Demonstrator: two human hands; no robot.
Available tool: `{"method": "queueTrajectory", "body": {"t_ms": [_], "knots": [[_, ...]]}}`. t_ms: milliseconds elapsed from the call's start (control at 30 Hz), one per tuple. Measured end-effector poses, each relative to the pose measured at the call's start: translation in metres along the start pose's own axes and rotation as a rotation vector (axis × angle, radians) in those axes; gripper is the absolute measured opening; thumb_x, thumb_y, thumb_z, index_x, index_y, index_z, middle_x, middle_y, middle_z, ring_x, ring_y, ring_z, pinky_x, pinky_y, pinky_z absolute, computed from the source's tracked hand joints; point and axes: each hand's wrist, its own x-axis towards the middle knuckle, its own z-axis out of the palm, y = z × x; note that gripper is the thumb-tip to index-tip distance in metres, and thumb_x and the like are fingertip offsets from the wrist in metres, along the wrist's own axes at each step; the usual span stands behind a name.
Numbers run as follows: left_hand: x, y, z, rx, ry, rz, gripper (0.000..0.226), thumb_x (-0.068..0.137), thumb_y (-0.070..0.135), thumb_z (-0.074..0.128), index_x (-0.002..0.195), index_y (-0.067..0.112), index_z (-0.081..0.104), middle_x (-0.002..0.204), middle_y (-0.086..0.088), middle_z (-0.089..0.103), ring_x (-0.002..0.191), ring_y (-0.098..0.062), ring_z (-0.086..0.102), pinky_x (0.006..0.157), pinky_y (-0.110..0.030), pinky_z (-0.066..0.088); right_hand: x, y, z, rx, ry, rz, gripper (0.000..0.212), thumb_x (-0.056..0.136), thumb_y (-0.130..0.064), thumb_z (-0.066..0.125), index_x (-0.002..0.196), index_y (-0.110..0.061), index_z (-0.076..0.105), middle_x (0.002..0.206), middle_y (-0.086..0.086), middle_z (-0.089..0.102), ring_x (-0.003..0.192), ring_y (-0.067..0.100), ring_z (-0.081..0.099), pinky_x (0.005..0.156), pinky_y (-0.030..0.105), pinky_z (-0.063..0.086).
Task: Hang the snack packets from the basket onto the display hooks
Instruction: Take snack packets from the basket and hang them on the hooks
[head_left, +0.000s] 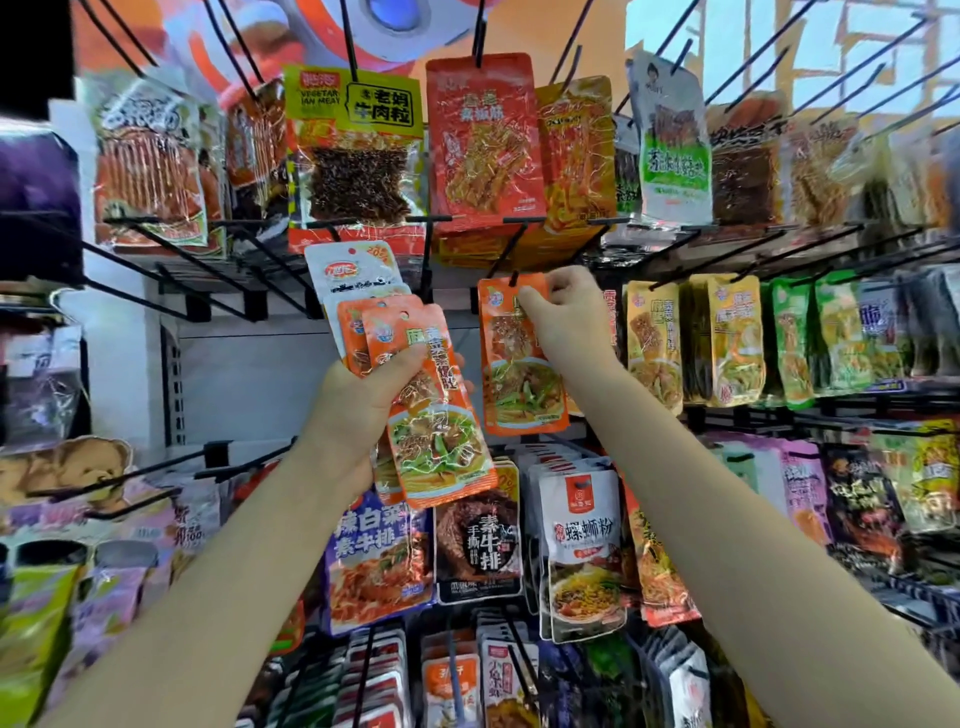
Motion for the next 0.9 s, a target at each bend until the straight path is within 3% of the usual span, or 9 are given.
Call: {"method": "queueTrajectory", "body": {"t_ms": [67,167,300,400,500,567,667,733,900], "knots": [[-0.001,-0.001,-0.001,-0.008,0.047,-0.007,0.016,0.095,0.014,0.065,0.11,0.009,0.069,0.099,-0.015,0.077,0.083,-0.032,0.076,0.069,-0.044,0.063,-0.009,0.002,-0.001,-0.127,0.146,-0.221,0.023,0.096,-0.015,0.064,0.113,-0.009,0.05,0.092,0.002,0.049,0.079,0.015,0.048,0.065,0.015,0.038],[0.0,-0.001,0.0,-0.011,0.078,-0.003,0.009,0.092,0.016,0.07,0.101,0.015,0.071,0.09,-0.006,0.079,0.077,-0.024,0.076,0.061,-0.038,0.062,-0.023,0.002,-0.003,-0.174,0.251,-0.454,0.014,0.095,-0.016,0.064,0.103,-0.01,0.054,0.091,0.001,0.048,0.082,0.013,0.046,0.072,0.021,0.036],[0.002,-0.002,0.01,-0.002,0.084,-0.013,0.012,0.089,0.025,0.073,0.098,0.018,0.072,0.09,-0.005,0.079,0.079,-0.025,0.076,0.061,-0.037,0.061,-0.042,-0.005,-0.005,-0.077,-0.325,-0.304,0.033,0.092,-0.045,0.068,0.086,-0.014,0.058,0.072,0.004,0.055,0.064,0.008,0.049,0.06,0.024,0.041],[0.001,-0.001,0.019,0.019,0.085,-0.041,0.023,0.087,0.037,0.073,0.098,0.017,0.071,0.084,-0.007,0.078,0.072,-0.026,0.076,0.059,-0.038,0.061,-0.048,-0.002,-0.002,-0.14,-0.489,-0.291,0.045,0.089,-0.048,0.071,0.084,-0.006,0.055,0.071,0.008,0.055,0.064,0.022,0.05,0.061,0.037,0.044],[0.0,-0.005,0.023,0.025,0.087,-0.066,0.037,0.088,0.049,0.069,0.105,0.016,0.07,0.091,-0.009,0.079,0.079,-0.027,0.077,0.067,-0.042,0.063,-0.047,-0.002,-0.004,-0.074,-0.476,-0.297,0.029,0.092,-0.036,0.072,0.105,-0.011,0.064,0.095,0.006,0.07,0.088,0.023,0.067,0.082,0.044,0.057],[0.001,-0.008,0.022,0.069,0.113,-0.087,0.042,0.088,0.055,0.068,0.108,0.018,0.071,0.095,-0.008,0.079,0.085,-0.028,0.077,0.078,-0.047,0.062,-0.044,-0.004,-0.008,-0.066,-0.413,-0.29,0.012,0.095,-0.021,0.069,0.101,-0.017,0.06,0.093,-0.001,0.067,0.086,0.016,0.065,0.077,0.031,0.054],[0.0,-0.009,0.02,0.142,0.167,-0.104,0.036,0.092,0.052,0.065,0.105,0.019,0.072,0.092,-0.003,0.079,0.086,-0.025,0.076,0.082,-0.045,0.061,-0.038,-0.005,-0.014,0.011,-0.299,-0.156,0.009,0.097,-0.016,0.066,0.102,-0.014,0.058,0.093,0.002,0.068,0.082,0.019,0.067,0.066,0.031,0.056],[0.0,-0.008,0.018,0.147,0.181,-0.113,0.03,0.095,0.042,0.06,0.099,0.014,0.069,0.086,-0.004,0.077,0.081,-0.026,0.074,0.076,-0.04,0.06,-0.032,-0.003,-0.017,0.089,-0.251,-0.051,0.007,0.099,-0.019,0.062,0.103,-0.015,0.059,0.096,0.003,0.071,0.083,0.02,0.069,0.063,0.032,0.058],[0.0,-0.002,0.014,0.091,0.071,-0.079,0.021,0.1,0.015,0.048,0.102,0.0,0.062,0.087,-0.017,0.077,0.061,-0.027,0.071,0.052,-0.032,0.058,-0.015,0.0,-0.014,0.117,-0.104,0.046,0.018,0.103,-0.032,0.054,0.095,-0.018,0.063,0.097,0.014,0.07,0.085,0.029,0.066,0.079,0.047,0.055]]}}
